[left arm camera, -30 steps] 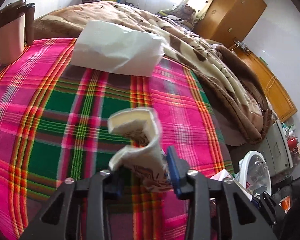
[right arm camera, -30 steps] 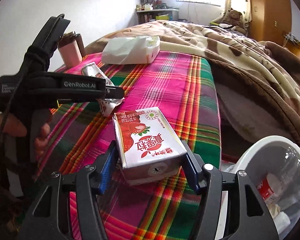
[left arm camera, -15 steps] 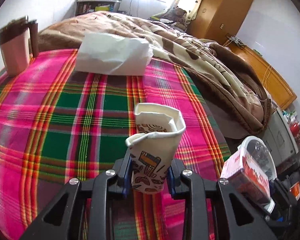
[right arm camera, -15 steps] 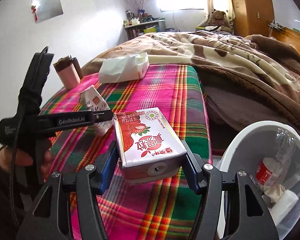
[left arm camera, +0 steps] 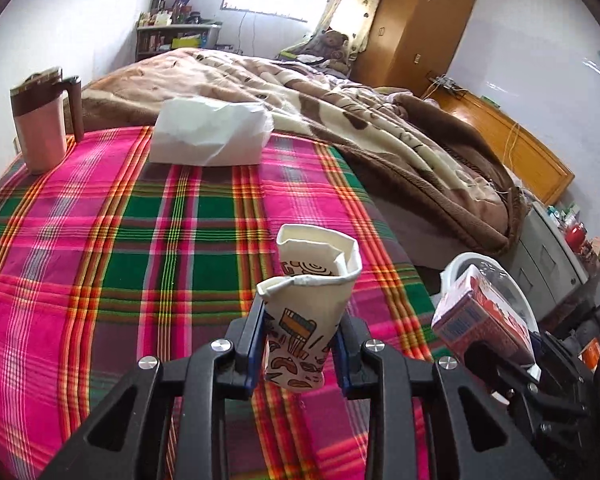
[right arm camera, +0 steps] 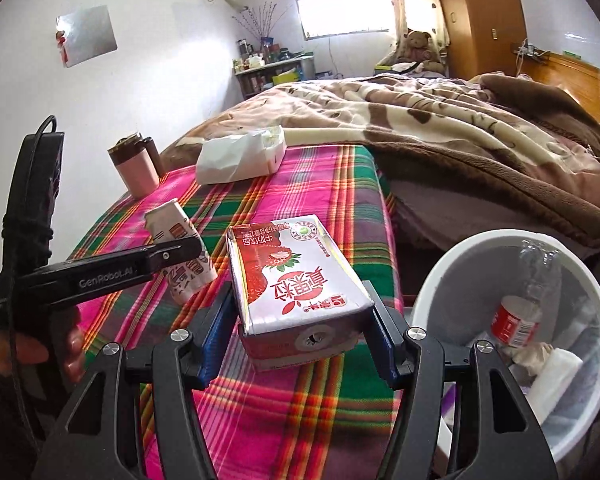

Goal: Collect trash
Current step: 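Carry the wrapper and milk carton over the wastebasket with both tools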

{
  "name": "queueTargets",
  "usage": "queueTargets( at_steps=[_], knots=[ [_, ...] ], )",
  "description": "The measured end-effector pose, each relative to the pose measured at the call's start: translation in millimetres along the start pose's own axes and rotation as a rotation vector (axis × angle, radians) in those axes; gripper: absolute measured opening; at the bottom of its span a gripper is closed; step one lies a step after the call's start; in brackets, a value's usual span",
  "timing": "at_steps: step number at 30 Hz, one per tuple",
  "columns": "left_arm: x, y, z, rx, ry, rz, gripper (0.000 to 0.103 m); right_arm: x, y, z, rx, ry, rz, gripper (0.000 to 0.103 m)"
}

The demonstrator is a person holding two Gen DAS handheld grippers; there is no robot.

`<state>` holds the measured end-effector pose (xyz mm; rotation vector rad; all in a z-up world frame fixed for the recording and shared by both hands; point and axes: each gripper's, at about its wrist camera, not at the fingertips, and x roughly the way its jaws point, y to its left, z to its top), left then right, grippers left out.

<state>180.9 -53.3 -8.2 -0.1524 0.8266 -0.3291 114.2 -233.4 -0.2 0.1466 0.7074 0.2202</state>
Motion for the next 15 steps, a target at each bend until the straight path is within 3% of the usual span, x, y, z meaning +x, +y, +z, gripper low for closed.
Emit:
queueTargets(
  at_steps=[15],
  knots=[
    [-29.8,-58.3,-10.1,0.118,-0.058,-0.067,0.030,-37.9,-29.0,-8.2,0.067,-0.075,-0.079,0.061]
  ],
)
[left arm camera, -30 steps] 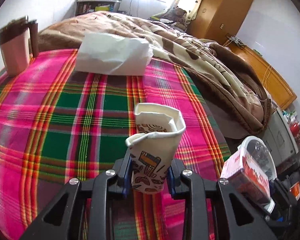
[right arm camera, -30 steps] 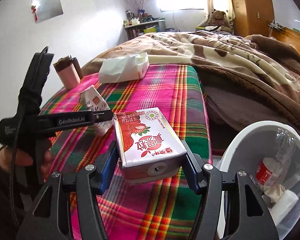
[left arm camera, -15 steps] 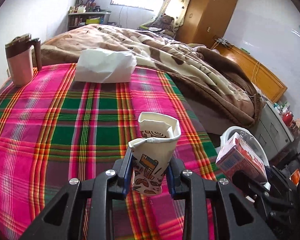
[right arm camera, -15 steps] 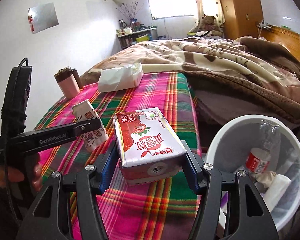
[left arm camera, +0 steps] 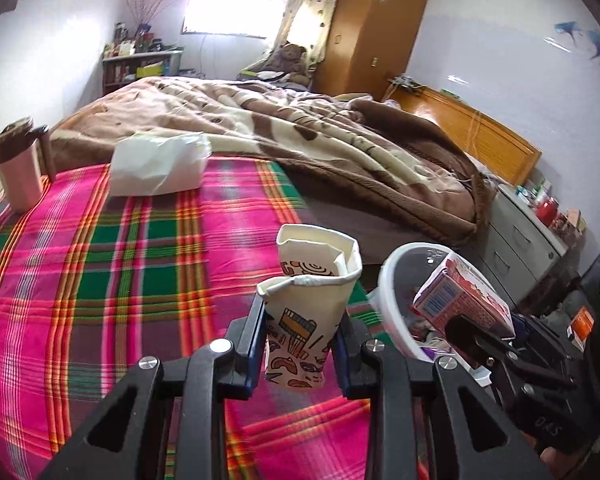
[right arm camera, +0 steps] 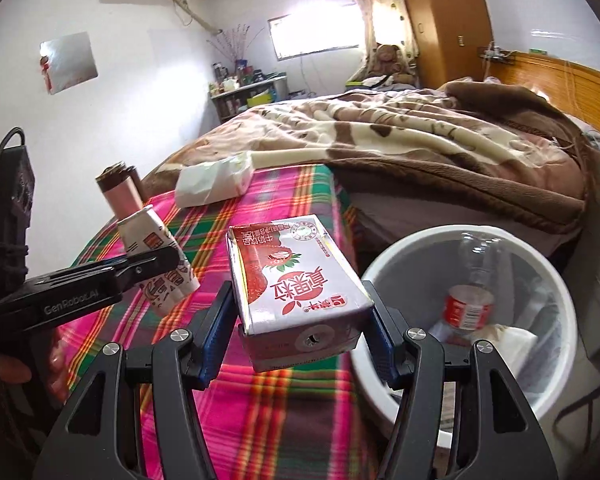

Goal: Collect trash
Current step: 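Carry the wrapper and milk carton over the wastebasket with both tools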

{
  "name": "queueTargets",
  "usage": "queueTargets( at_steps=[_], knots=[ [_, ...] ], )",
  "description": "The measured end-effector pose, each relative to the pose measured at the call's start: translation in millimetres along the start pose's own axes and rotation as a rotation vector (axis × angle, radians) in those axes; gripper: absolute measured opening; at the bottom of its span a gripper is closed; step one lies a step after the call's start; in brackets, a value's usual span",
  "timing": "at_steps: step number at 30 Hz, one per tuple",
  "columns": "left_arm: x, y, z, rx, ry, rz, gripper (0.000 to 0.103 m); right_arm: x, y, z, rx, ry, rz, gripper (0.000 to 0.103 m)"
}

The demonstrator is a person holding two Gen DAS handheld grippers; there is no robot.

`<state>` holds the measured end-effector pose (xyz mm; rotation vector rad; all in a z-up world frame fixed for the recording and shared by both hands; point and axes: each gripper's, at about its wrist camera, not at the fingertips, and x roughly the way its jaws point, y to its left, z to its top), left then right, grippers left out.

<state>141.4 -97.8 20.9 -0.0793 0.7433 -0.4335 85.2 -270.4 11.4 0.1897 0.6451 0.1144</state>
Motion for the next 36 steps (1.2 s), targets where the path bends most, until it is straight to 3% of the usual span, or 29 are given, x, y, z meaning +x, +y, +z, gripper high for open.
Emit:
queueTargets(
  at_steps=[21,36],
  knots=[
    [31.2,-100.2,-1.8,0.166,0.045,-0.115,0.030,-31.1,-75.7,-7.7,0.124,-0.030,-0.206,0.061],
    [55.8,-150.0,-9.8,0.267,0.072,-0.115,0.030,-24.6,-111.1,-17.7,0.178,0.027,-0.283,0.061]
  ],
)
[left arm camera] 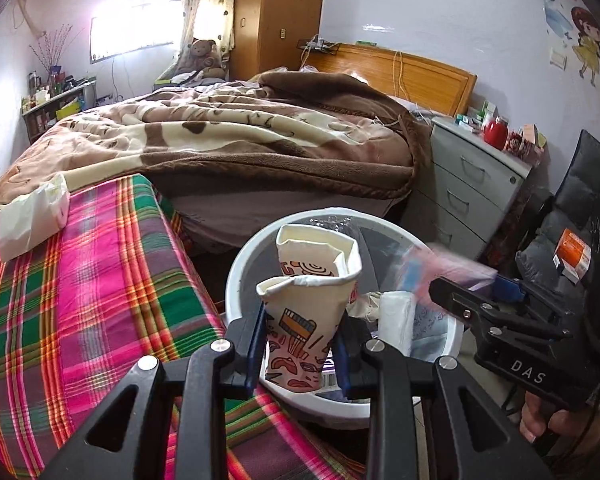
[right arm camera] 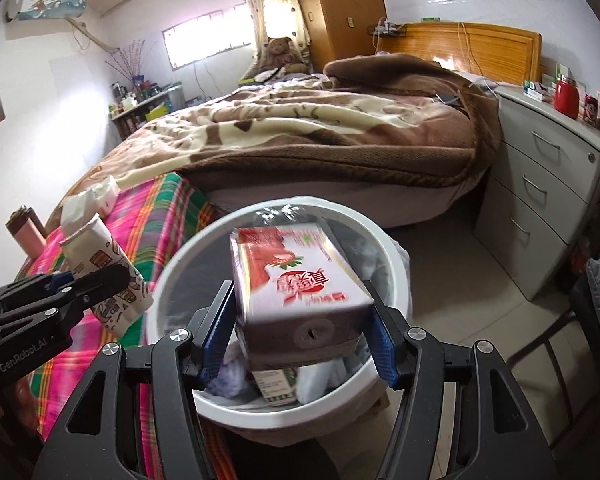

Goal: Collect trash

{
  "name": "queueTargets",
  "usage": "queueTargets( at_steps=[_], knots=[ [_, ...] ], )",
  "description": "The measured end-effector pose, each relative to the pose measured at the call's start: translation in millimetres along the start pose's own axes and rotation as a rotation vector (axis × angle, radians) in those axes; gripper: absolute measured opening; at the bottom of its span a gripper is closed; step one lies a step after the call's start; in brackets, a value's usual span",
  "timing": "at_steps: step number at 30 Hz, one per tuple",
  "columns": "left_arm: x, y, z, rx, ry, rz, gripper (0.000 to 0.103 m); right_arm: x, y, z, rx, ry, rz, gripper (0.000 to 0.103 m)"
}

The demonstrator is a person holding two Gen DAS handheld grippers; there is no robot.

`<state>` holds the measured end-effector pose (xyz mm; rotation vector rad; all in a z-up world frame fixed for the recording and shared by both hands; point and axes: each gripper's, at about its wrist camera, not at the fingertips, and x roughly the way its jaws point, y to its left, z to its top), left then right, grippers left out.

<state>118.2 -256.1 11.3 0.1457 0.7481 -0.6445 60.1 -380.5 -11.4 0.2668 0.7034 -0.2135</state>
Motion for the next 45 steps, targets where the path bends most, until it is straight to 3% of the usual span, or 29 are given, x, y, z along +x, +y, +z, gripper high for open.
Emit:
queueTargets(
  at_steps=[10,11,13,14,34,45],
  knots=[
    [10.1,-5.4,1.2,-0.006,0.023,-0.030,0.032,5.7,-1.2,-0.5,-0.019,0.020,-0.008,0.061],
    [11.1,-4.3,1.2,-0.013,0.026,-0.031,0.036,4.9,-1.0,-0.6,-0.018,0.019,-0.012,0.061],
    [13.5,-2.5,1.4,-0.023,0.035,-0.031,0.060,4.5,-1.7,-0.6,-0.019,0.017,-0.024,0.061],
    [13.7,-2.1,0.8,-0.027,0.037,-0.036,0.063,3.1,-1.9,-0.9,-0.017,0.016,-0.028,0.061],
    [-31.0,10.6,-17.1,-0.047,-0.033,0.004,0.072,-25.7,17.5,-12.3,-0.011,-0.042,-0.021,0.061],
    [-65.9,25.9,-42.1,-0.054,-0.090,0.131,0.076,-43.9,45.8,-24.2,-0.046,-0.107,-0.010,0.066]
  ],
)
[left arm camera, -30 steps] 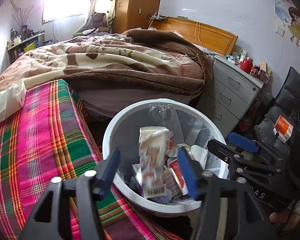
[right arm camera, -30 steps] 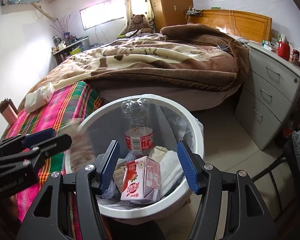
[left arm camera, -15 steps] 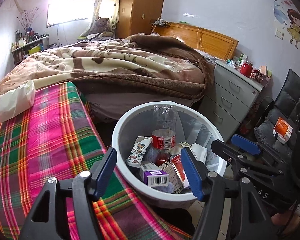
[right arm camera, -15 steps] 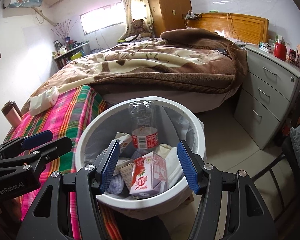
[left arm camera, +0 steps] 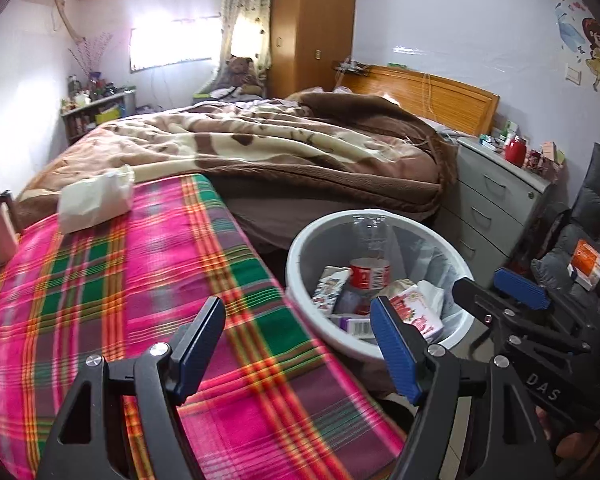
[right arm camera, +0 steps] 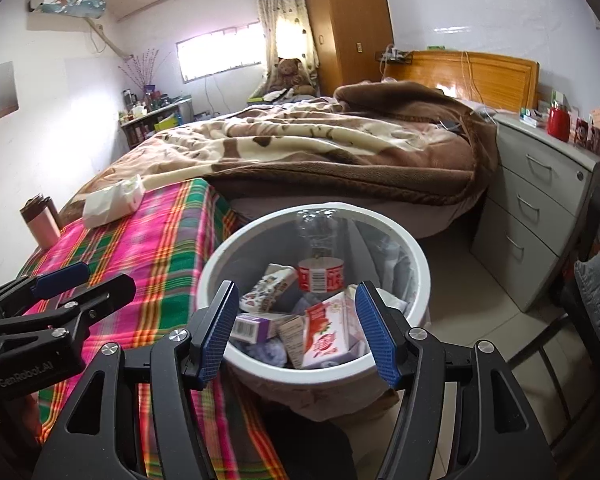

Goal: Collect trash

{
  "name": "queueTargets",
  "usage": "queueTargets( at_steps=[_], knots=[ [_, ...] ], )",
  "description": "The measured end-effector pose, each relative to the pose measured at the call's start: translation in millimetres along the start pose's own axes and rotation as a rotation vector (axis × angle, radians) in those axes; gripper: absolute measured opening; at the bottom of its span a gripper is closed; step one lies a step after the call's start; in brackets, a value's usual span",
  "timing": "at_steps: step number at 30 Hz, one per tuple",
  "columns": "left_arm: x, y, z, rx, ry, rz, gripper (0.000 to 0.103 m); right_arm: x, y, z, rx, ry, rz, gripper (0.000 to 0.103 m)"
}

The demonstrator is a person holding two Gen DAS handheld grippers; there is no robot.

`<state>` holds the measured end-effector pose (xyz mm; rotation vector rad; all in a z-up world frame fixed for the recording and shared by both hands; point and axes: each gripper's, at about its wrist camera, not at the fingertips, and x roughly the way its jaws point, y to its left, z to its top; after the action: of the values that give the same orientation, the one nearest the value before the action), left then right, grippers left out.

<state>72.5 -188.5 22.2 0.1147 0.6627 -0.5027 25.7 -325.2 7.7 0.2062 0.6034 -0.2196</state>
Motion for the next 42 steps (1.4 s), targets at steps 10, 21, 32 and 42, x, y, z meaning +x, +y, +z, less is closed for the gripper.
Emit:
queueTargets(
  at_steps=[10,21,32,42],
  knots=[
    [-26.3,21.6,-16.3,-0.041,-0.061,0.039,0.082,-10.2,17.2,-10.4,-0.001,-0.025,0.010,0.067],
    [-35.2,28.6,-30.3,-0.050,-0.069,0.105,0.083,-17.8,29.2,-21.7,-0.006,-0.052,-0.017,0.068],
    [-36.5,28.3,-37.6,-0.044,-0.063,0.156,0.083,-20.0,33.1,-25.3,-0.009,-0.055,-0.020,0.067],
    [-39.0,30.0,-38.6,-0.046,-0.067,0.155,0.083,-21.7,34.7,-25.8,-0.005,-0.059,-0.021,0.067]
  ],
)
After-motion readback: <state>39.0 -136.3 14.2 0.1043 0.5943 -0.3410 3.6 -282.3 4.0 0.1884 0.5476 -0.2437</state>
